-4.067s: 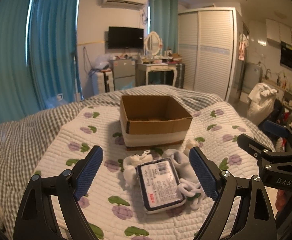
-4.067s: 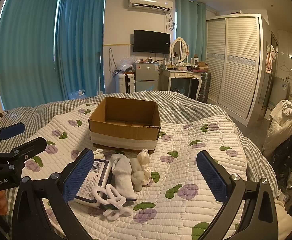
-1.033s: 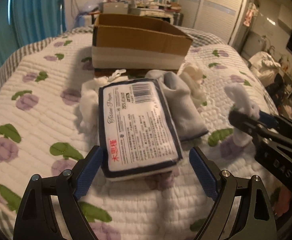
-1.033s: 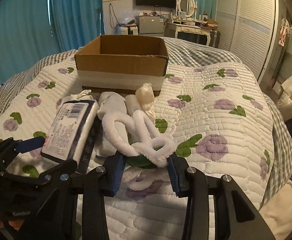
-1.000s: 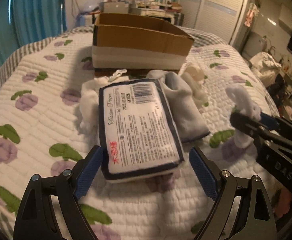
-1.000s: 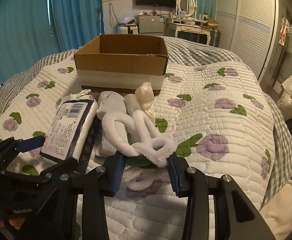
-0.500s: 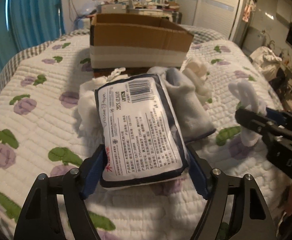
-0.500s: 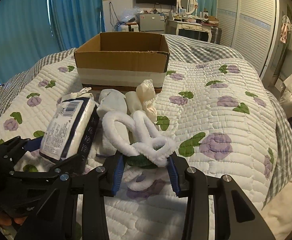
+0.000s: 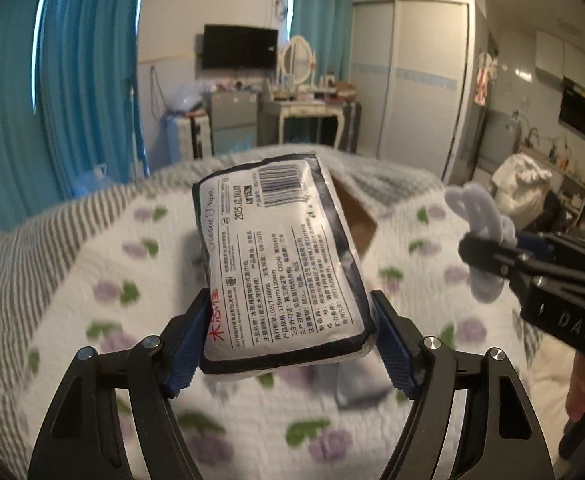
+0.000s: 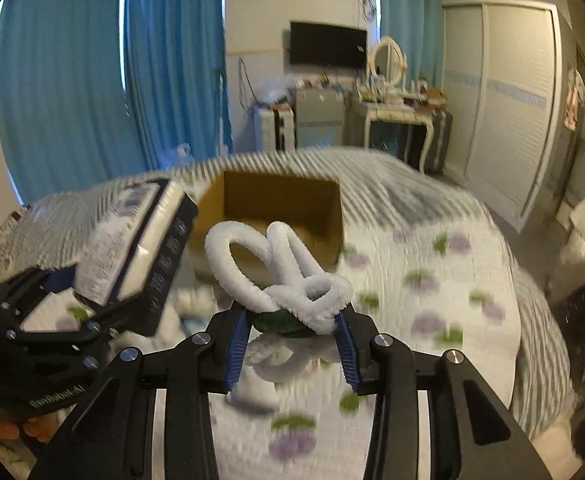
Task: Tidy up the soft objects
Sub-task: 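Carry both items over the cardboard box and open both tools to drop them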
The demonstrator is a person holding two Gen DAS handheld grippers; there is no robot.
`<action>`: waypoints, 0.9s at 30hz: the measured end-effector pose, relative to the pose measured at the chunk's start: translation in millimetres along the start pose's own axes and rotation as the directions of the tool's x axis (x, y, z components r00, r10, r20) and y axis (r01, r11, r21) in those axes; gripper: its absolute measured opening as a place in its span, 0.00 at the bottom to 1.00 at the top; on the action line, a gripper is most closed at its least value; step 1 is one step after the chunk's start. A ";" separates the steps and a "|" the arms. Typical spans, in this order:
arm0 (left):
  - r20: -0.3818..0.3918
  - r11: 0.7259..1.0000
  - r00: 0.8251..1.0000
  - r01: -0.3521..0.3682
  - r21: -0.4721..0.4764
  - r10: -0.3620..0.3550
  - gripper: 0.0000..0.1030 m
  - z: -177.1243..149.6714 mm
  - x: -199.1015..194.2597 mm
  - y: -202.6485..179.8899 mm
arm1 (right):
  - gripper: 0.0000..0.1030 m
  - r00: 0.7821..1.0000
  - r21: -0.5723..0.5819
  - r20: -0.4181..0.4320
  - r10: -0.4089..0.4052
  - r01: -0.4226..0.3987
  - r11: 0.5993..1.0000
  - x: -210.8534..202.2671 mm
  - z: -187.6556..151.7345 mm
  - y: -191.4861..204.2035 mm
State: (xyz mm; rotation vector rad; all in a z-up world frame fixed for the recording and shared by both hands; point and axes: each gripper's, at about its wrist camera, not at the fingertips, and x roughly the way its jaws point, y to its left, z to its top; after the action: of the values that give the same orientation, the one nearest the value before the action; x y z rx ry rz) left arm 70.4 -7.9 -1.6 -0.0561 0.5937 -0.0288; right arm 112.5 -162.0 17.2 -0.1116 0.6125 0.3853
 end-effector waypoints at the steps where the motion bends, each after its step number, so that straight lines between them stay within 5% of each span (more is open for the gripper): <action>1: 0.013 1.000 1.000 -0.005 0.005 0.005 0.72 13.0 4.9 1.9 | 0.38 1.000 0.002 0.006 0.018 -0.018 1.000 3.6 14.2 -0.2; 7: 0.041 0.999 0.999 -0.036 0.025 0.035 0.72 68.6 51.7 17.4 | 0.38 0.998 0.002 0.007 0.061 -0.061 0.998 51.6 86.4 3.5; 12: -0.001 1.000 1.000 -0.024 0.008 0.024 0.72 92.9 110.7 31.1 | 0.38 0.995 0.050 -0.070 0.068 -0.065 0.997 134.5 120.9 -9.0; 24: -0.077 0.997 0.996 -0.030 0.069 0.035 0.77 84.4 197.8 36.9 | 0.38 0.978 0.160 -0.175 0.115 -0.087 0.983 258.6 106.5 -55.1; 27: -0.054 0.990 0.995 -0.078 0.121 0.085 0.79 80.5 198.9 30.6 | 0.51 0.978 0.173 -0.172 0.114 -0.084 0.981 260.6 102.2 -62.4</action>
State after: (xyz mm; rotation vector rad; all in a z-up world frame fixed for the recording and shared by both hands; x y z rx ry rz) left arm 280.6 17.5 -48.0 0.0845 0.6520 0.0139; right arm 386.9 -114.5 -51.4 0.0430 0.8299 0.4222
